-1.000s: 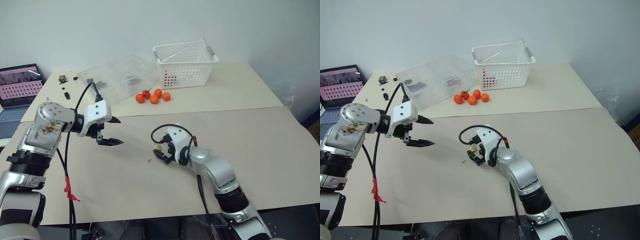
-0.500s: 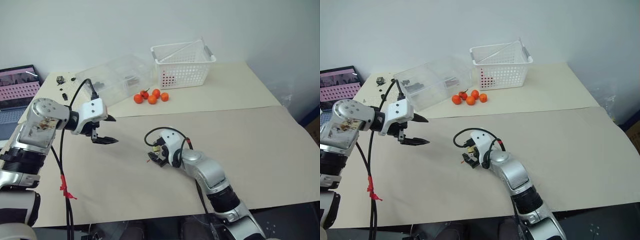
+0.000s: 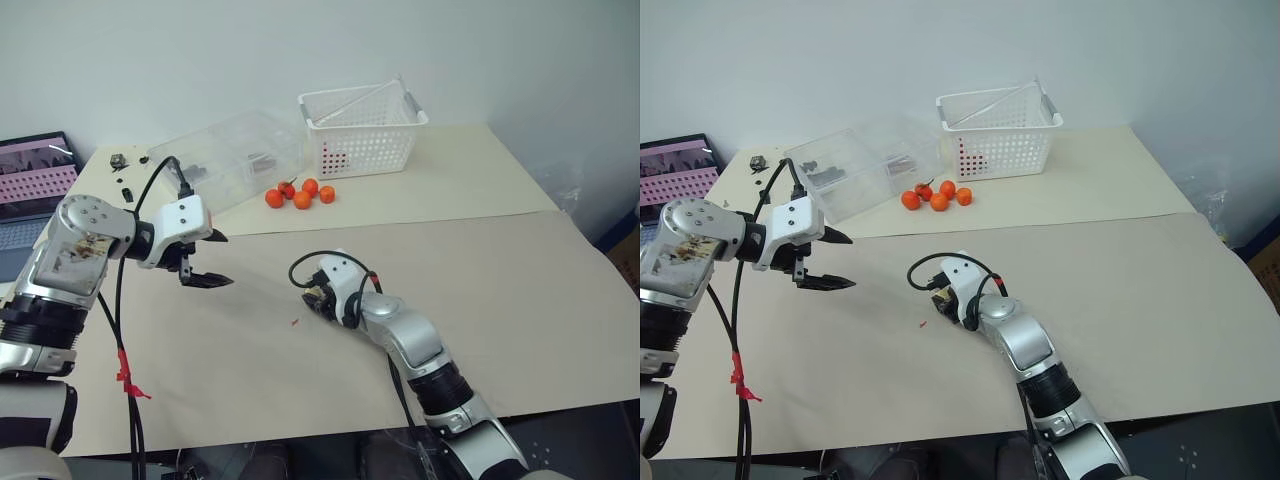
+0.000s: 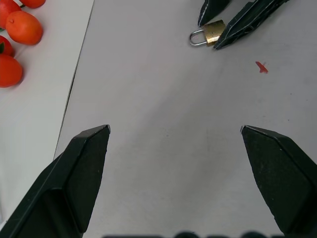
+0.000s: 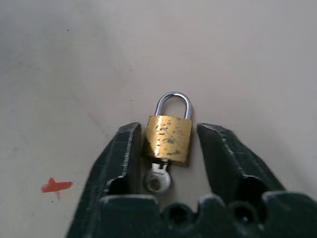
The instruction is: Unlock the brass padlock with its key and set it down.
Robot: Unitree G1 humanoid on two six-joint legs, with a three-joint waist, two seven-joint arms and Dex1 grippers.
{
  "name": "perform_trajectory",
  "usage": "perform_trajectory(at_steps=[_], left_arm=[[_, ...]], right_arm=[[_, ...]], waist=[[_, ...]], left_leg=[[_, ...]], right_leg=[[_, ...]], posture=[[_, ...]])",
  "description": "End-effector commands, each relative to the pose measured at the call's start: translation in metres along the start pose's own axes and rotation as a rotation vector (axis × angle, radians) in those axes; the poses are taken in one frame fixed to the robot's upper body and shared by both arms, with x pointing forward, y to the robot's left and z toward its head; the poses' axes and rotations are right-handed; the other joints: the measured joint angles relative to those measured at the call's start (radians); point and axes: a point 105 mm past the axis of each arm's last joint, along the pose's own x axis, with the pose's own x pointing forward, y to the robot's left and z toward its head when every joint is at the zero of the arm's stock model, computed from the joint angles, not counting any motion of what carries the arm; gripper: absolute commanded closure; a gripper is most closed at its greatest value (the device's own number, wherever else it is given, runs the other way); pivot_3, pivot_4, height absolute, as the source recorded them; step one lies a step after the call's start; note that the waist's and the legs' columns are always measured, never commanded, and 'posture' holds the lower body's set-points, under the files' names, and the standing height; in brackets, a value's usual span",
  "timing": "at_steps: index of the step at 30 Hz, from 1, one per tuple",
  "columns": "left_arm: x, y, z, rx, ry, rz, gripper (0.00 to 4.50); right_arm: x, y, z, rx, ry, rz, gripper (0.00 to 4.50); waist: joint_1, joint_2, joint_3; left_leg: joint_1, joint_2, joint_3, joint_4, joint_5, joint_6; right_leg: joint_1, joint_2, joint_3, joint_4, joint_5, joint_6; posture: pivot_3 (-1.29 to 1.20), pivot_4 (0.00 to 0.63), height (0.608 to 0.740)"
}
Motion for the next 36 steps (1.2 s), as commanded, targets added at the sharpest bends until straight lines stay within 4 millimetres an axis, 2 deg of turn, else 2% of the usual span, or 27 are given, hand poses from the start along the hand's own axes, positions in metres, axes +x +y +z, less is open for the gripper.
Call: perform_trajectory(at_steps=[1,7,11,15,23,32,36], left_arm=[[-0.012,0.009,0.01,0.039,-0.008,0.053,0.0],[-0.007,0.008,0.012,0.037,-0.022,0.047,0.0],[-0.003,0.006,0.013,0.032,-0.031,0.033,0.0],[0.001,0.005,0.01,0.027,-0.036,0.031,0.0],[0.002,0.0,0.008,0.005,-0.047,0.048,0.0],[-0.011,-0.003,0.001,-0.024,-0.025,0.098,0.0],[-0.01,-0.007,0.002,-0.036,-0.029,0.105,0.0]], right_arm=[[-0.004,0.004,0.004,-0.025,-0.018,0.018,3.52],[-0.01,0.002,0.007,-0.072,-0.021,0.041,3.52],[-0.023,0.011,0.019,-0.201,-0.05,0.157,3.52],[-0.033,0.026,0.04,-0.389,-0.08,0.321,3.52],[-0.011,0.069,0.062,-0.673,-0.106,0.567,3.52],[0.005,0.095,0.046,-0.781,-0.081,0.717,3.52],[0.01,0.097,0.038,-0.796,-0.066,0.739,3.52]], waist=[[0.001,0.0,0.0],[0.001,0.0,0.0],[0.001,0.0,0.0],[-0.001,-0.001,0.0],[-0.004,-0.001,0.0],[0.004,-0.001,0.0],[0.003,-0.001,0.0]], left_leg=[[0.0,0.0,0.0,0.0,0.0,0.0],[0.0,0.0,0.0,0.0,0.0,0.0],[-0.001,0.0,0.0,0.001,0.0,0.0],[-0.001,0.0,0.0,0.001,0.0,0.0],[0.003,0.005,0.0,0.001,-0.004,0.006],[0.003,0.006,-0.005,0.001,-0.004,0.006],[0.004,0.006,-0.006,0.0,-0.004,0.006]], right_leg=[[0.0,0.0,0.0,0.0,0.0,0.0],[0.0,0.0,0.0,0.0,0.0,0.0],[0.0,0.0,0.0,0.0,0.0,0.0],[0.0,0.0,0.0,0.0,0.0,0.001],[0.0,0.009,0.001,0.0,0.0,0.001],[-0.001,0.009,0.001,0.001,0.0,0.001],[-0.002,0.009,0.001,0.001,0.0,0.001]], posture=[[0.0,0.15,0.74],[0.0,0.15,0.74],[0.0,0.15,0.74],[0.0,0.15,0.74],[0.0,0.15,0.74],[0.0,0.15,0.74],[0.0,0.15,0.74]])
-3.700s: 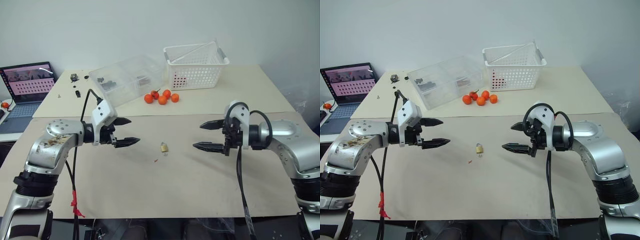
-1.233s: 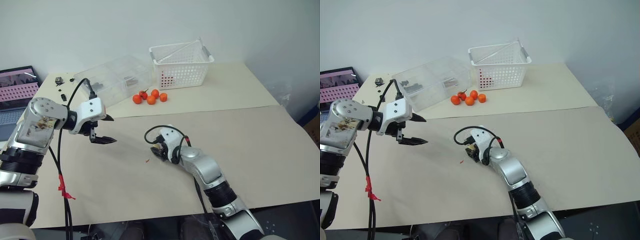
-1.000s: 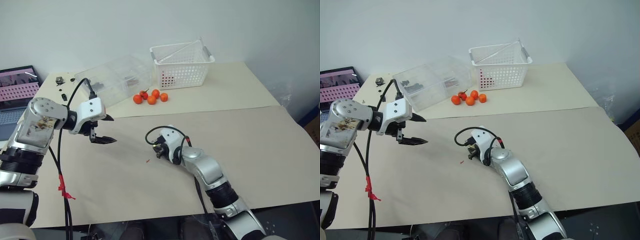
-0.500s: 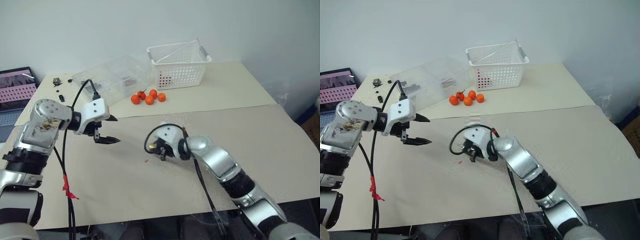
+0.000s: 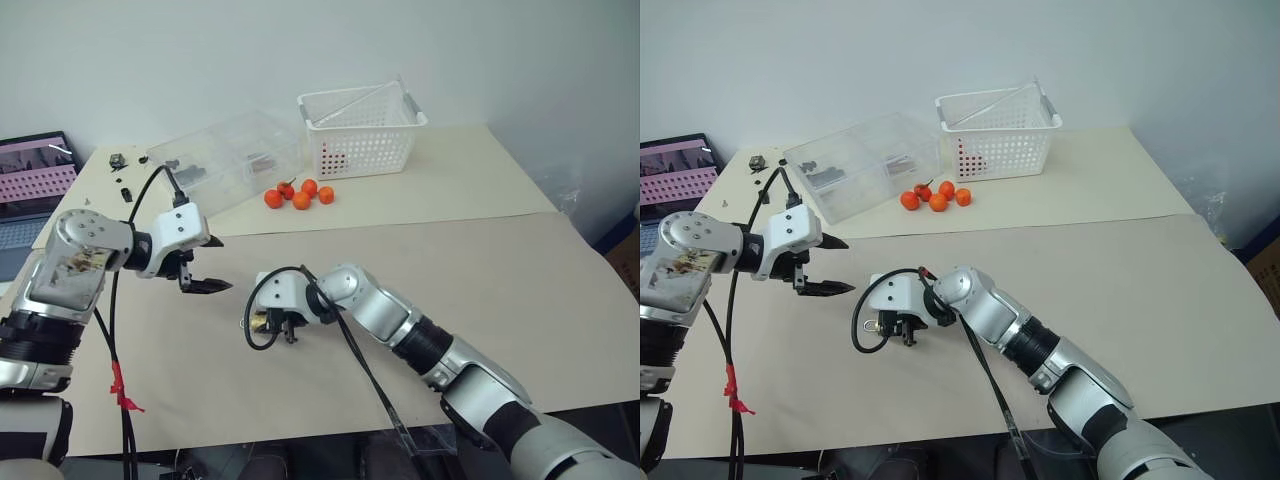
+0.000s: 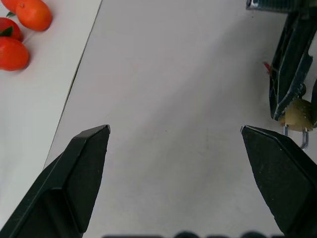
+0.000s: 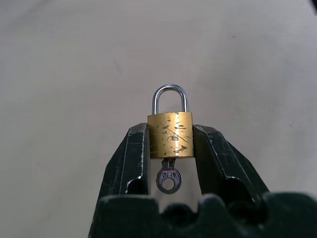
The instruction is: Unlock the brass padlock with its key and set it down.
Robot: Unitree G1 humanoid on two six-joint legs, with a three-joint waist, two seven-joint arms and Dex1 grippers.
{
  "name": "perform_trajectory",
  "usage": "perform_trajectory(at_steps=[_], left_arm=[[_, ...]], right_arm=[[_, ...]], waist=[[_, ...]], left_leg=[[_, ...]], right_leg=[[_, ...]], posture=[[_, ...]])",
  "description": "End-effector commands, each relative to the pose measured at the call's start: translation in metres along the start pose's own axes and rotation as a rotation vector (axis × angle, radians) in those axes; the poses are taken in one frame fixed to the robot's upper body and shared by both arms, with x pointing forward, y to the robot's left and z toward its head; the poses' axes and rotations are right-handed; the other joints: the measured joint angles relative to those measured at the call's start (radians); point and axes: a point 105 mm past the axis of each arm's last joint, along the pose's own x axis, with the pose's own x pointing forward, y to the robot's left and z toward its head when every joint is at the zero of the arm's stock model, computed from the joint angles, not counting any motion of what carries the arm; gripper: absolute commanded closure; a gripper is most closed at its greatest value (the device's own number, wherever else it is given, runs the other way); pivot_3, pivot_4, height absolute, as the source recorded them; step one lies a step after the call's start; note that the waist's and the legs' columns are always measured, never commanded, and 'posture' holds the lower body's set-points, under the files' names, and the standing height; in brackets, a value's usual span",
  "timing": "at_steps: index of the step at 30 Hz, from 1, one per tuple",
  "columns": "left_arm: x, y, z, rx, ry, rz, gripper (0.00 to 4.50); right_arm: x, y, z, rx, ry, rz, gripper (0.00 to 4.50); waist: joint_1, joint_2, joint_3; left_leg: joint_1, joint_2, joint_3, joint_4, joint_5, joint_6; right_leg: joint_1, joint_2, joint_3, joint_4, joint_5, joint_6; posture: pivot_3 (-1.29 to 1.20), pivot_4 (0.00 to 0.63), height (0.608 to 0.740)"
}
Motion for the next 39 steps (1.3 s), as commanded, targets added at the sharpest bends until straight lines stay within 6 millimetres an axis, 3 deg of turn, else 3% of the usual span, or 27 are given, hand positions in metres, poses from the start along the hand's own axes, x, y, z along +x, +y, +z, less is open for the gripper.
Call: perform_trajectory(at_steps=[1,4,6,7,9,14,17,22,28,31,39], left_arm=[[-0.008,0.002,0.011,0.02,-0.03,0.039,0.0],[-0.007,0.001,0.012,0.014,-0.034,0.041,0.0],[-0.006,0.001,0.013,0.012,-0.037,0.042,0.0],[-0.005,0.001,0.013,0.011,-0.04,0.042,0.0],[-0.003,0.0,0.014,0.009,-0.045,0.041,0.0],[-0.002,0.0,0.016,-0.004,-0.064,0.037,0.0],[-0.003,-0.002,0.02,-0.032,-0.104,0.018,0.0],[-0.003,-0.019,0.024,-0.076,-0.17,-0.095,0.0],[0.009,-0.05,0.024,0.002,-0.211,-0.329,0.0],[0.019,-0.049,0.02,0.051,-0.212,-0.35,0.0],[0.049,-0.049,-0.012,0.273,-0.16,-0.422,0.0]], right_arm=[[0.001,-0.004,0.008,-0.068,-0.02,0.009,3.52],[0.003,-0.005,0.004,-0.071,-0.012,0.011,3.52],[0.002,-0.008,0.003,-0.086,-0.008,0.003,2.58],[0.0,-0.009,0.003,-0.09,-0.009,0.001,2.45],[-0.006,-0.012,0.007,-0.092,-0.017,-0.002,1.66],[-0.052,-0.032,0.048,0.096,-0.199,-0.038,0.04],[-0.098,-0.035,0.055,0.212,-0.273,-0.034,0.04],[-0.152,-0.025,0.041,0.269,-0.323,-0.067,0.04],[-0.178,0.001,0.005,0.378,-0.269,-0.094,0.04],[-0.186,0.009,-0.004,0.428,-0.258,-0.108,0.04],[-0.201,0.011,-0.023,0.493,-0.214,-0.254,0.04]], waist=[[0.0,0.0,0.0],[0.0,0.0,0.0],[0.0,0.0,0.0],[0.0,0.0,0.0],[-0.001,0.0,0.0],[0.0,0.0,0.0],[0.006,0.0,0.0],[0.026,0.0,0.0],[0.026,0.0,0.0],[0.024,0.001,0.0],[0.033,0.001,-0.001]], left_leg=[[0.0,0.0,0.0,0.0,0.0,0.0],[0.001,0.0,0.0,0.0,0.0,0.0],[0.001,0.0,0.0,-0.001,0.0,0.0],[0.002,0.0,0.0,-0.001,0.0,0.0],[0.001,0.0,0.0,-0.001,0.0,0.0],[0.001,0.0,0.0,-0.001,0.0,0.0],[0.001,0.001,0.0,-0.001,0.0,0.0],[-0.001,0.0,0.001,-0.001,-0.001,0.0],[-0.003,0.0,0.004,0.0,-0.001,0.001],[-0.003,0.002,0.008,0.0,-0.001,0.001],[-0.004,0.007,0.021,0.002,-0.003,0.004]], right_leg=[[0.0,0.0,0.0,0.0,0.0,0.0],[0.0,0.0,0.0,0.0,0.0,0.0],[0.001,0.0,0.0,0.0,0.0,0.0],[0.0,0.0,0.0,0.0,0.0,0.0],[0.0,0.0,0.0,0.0,0.0,0.0],[0.0,0.0,0.001,0.0,0.0,0.0],[0.0,0.0,0.0,0.0,0.0,0.0],[0.001,-0.001,0.0,-0.002,0.0,0.0],[0.0,-0.001,0.0,-0.004,0.0,0.0],[0.002,-0.001,0.001,-0.01,0.001,-0.002],[0.002,0.002,0.001,-0.015,0.005,-0.008]], posture=[[0.0,0.15,0.74],[0.0,0.15,0.74],[0.0,0.15,0.74],[0.0,0.15,0.74],[0.0,0.15,0.74],[0.0,0.15,0.74],[0.0,0.15,0.74],[0.0,0.15,0.74],[0.0,0.15,0.74],[0.0,0.15,0.74],[0.0,0.15,0.74]])
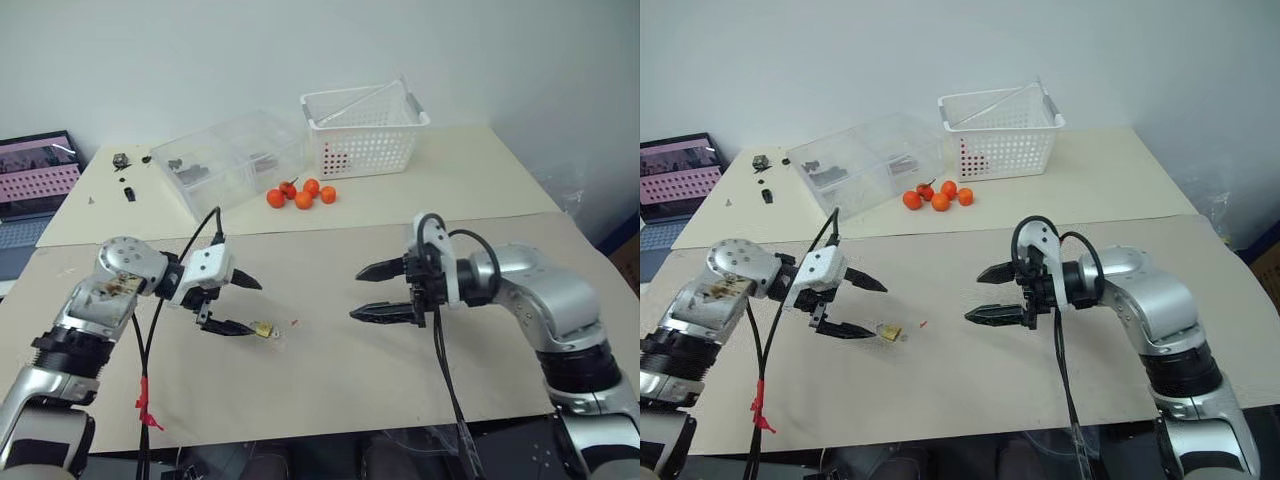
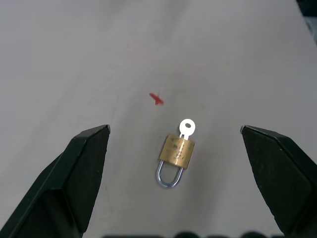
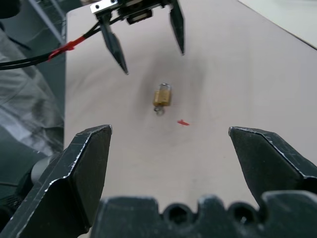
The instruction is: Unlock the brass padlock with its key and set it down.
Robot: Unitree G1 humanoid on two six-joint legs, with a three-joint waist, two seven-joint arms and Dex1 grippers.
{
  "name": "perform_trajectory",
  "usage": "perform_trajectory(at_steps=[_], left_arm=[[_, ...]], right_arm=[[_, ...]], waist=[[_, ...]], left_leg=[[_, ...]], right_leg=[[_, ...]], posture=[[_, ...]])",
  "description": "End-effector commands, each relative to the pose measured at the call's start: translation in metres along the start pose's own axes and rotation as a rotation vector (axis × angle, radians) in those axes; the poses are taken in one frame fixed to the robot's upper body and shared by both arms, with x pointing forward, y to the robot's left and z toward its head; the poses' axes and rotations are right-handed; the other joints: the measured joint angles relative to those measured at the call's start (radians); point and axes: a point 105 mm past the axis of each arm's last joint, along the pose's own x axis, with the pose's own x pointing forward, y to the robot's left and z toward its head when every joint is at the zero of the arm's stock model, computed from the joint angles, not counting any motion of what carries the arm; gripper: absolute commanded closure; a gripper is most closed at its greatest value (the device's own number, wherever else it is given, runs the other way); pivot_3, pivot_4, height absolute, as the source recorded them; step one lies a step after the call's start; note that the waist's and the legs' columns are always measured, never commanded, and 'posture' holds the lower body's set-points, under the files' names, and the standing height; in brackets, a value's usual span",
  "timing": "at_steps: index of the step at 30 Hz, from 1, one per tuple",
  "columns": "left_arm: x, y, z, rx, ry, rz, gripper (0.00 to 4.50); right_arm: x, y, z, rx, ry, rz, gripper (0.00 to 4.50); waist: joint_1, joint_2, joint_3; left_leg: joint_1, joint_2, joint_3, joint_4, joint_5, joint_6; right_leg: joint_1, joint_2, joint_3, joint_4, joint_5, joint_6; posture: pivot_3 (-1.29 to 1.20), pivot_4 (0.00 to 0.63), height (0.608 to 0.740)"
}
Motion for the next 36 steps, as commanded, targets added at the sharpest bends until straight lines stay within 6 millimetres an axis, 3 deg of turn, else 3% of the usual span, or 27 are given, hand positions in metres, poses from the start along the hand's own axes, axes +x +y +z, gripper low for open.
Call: perform_trajectory(at_steps=[1,16,27,30,31,36], left_arm=[[0.003,0.007,-0.008,0.115,0.032,-0.024,0.0],[0.045,0.011,-0.028,0.131,0.021,-0.117,0.0],[0.05,0.009,-0.036,0.107,0.039,-0.136,0.0],[0.051,0.006,-0.038,0.112,0.045,-0.152,0.62],[0.051,0.004,-0.038,0.114,0.046,-0.158,1.13],[0.052,0.0,-0.04,0.118,0.048,-0.185,2.56]], right_arm=[[-0.009,0.001,0.011,-0.031,-0.044,-0.057,0.04],[-0.023,0.005,0.004,0.012,-0.03,-0.2,0.04],[-0.03,0.001,0.001,0.012,-0.004,-0.251,0.04],[-0.029,-0.001,0.001,0.006,-0.002,-0.256,0.0],[-0.029,-0.001,0.001,0.005,-0.002,-0.258,0.0],[-0.03,-0.004,0.0,-0.004,0.005,-0.272,0.0]], waist=[[0.006,0.0,0.0],[0.02,0.001,-0.001],[0.023,0.004,-0.006],[0.023,0.005,-0.006],[0.023,0.005,-0.006],[0.028,0.005,-0.006]], left_leg=[[-0.001,0.0,0.001,0.001,-0.001,0.001],[-0.005,-0.001,0.005,0.013,-0.008,0.014],[-0.001,0.0,0.005,0.014,-0.009,0.015],[0.0,0.0,0.005,0.014,-0.009,0.016],[0.0,0.0,0.005,0.014,-0.009,0.016],[0.011,0.0,0.005,0.012,-0.01,0.017]], right_leg=[[0.0,0.0,0.0,0.0,0.0,-0.001],[0.0,0.0,-0.001,0.0,0.001,-0.002],[0.004,0.0,-0.002,0.0,0.001,-0.001],[0.005,0.0,-0.001,0.0,0.001,-0.001],[0.005,0.0,-0.001,0.0,0.001,-0.001],[0.017,0.0,-0.003,-0.002,0.0,0.0]], posture=[[0.0,0.15,0.74],[0.0,0.15,0.74],[0.0,0.15,0.74],[0.0,0.15,0.74],[0.0,0.15,0.74],[0.0,0.15,0.74]])
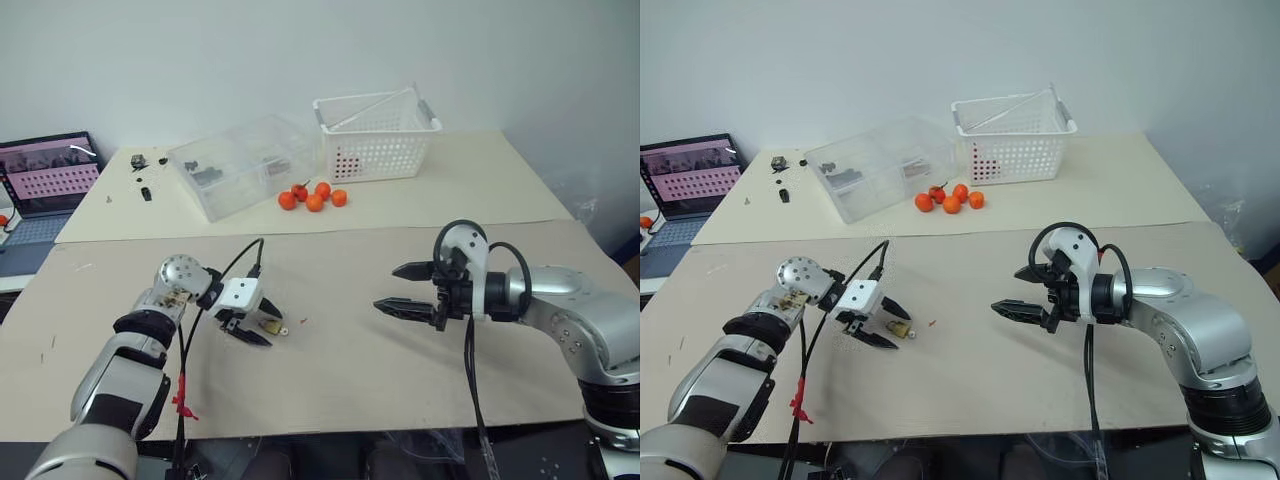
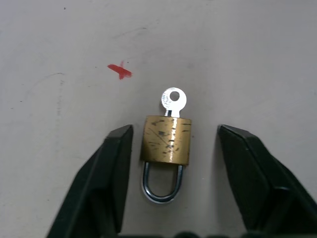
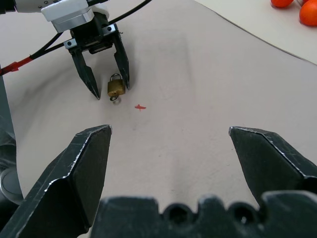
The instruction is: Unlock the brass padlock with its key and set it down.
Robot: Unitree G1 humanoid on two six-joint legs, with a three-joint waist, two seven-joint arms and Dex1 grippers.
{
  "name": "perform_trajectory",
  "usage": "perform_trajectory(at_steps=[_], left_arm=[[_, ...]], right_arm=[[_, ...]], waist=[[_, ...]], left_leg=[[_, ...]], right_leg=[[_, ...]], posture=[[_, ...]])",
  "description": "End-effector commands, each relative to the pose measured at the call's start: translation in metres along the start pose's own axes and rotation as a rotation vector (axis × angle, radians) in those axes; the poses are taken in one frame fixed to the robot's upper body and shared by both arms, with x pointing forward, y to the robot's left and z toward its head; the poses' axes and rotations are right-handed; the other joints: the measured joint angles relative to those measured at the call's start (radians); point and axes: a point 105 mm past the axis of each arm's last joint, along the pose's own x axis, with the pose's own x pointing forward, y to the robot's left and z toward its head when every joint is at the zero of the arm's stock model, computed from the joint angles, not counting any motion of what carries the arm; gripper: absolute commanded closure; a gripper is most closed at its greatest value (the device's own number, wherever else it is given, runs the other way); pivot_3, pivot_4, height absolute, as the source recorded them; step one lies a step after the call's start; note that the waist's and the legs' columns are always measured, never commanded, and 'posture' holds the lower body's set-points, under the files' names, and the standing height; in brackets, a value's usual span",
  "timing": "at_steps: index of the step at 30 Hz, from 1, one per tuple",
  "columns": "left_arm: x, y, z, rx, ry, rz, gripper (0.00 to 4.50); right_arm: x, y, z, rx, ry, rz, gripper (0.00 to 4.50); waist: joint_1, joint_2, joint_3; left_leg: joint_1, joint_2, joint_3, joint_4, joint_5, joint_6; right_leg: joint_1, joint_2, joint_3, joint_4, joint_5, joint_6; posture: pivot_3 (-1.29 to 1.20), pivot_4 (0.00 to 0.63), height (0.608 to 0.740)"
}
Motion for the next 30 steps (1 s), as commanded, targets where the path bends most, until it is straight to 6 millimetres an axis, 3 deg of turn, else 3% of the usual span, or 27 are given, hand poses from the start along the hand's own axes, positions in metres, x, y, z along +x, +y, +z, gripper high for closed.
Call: perform_trajectory(at_steps=[1,4,10,17,25,30], left_arm=[[-0.001,-0.004,-0.004,-0.001,0.035,-0.019,2.87],[-0.002,-0.004,-0.005,-0.006,0.041,-0.017,3.74],[-0.003,0.004,0.002,-0.007,0.012,0.027,3.74],[-0.009,0.023,0.039,0.021,-0.086,0.079,3.74],[-0.019,0.019,0.072,0.047,-0.122,0.086,3.74],[-0.027,0.02,0.079,0.064,-0.111,0.13,3.74]], right_arm=[[-0.004,-0.004,0.01,-0.056,-0.024,-0.03,0.0],[-0.003,-0.004,0.009,-0.066,-0.018,-0.032,0.0],[-0.002,-0.002,0.008,-0.073,-0.01,-0.029,0.0],[0.0,0.005,0.007,-0.099,0.019,0.03,0.0],[0.002,0.01,0.008,-0.145,0.052,0.093,0.0],[-0.018,0.013,0.0,-0.216,0.165,0.143,0.0]], waist=[[0.002,0.0,0.0],[0.005,0.0,0.0],[0.007,0.001,0.0],[0.003,-0.001,0.001],[-0.015,-0.001,0.001],[-0.006,0.0,0.002]], left_leg=[[0.001,0.0,0.0,0.0,0.0,0.001],[0.001,0.0,0.0,0.0,0.0,0.001],[0.0,0.0,0.0,0.0,-0.001,0.001],[-0.003,0.0,-0.001,0.0,-0.001,0.001],[-0.007,0.001,-0.001,0.002,-0.004,0.007],[-0.006,0.002,0.0,0.001,-0.004,0.007]], right_leg=[[0.001,0.0,0.0,0.0,0.0,0.001],[0.001,-0.001,0.0,0.0,-0.004,0.007],[0.0,-0.001,0.0,0.0,-0.002,0.004],[-0.002,-0.001,0.0,0.0,-0.002,0.003],[-0.007,0.0,0.002,-0.001,-0.001,0.001],[-0.007,0.002,0.001,-0.001,-0.001,0.001]], posture=[[0.0,0.15,0.74],[0.0,0.15,0.74],[0.0,0.15,0.74],[0.0,0.15,0.74],[0.0,0.15,0.74],[0.0,0.15,0.74]])
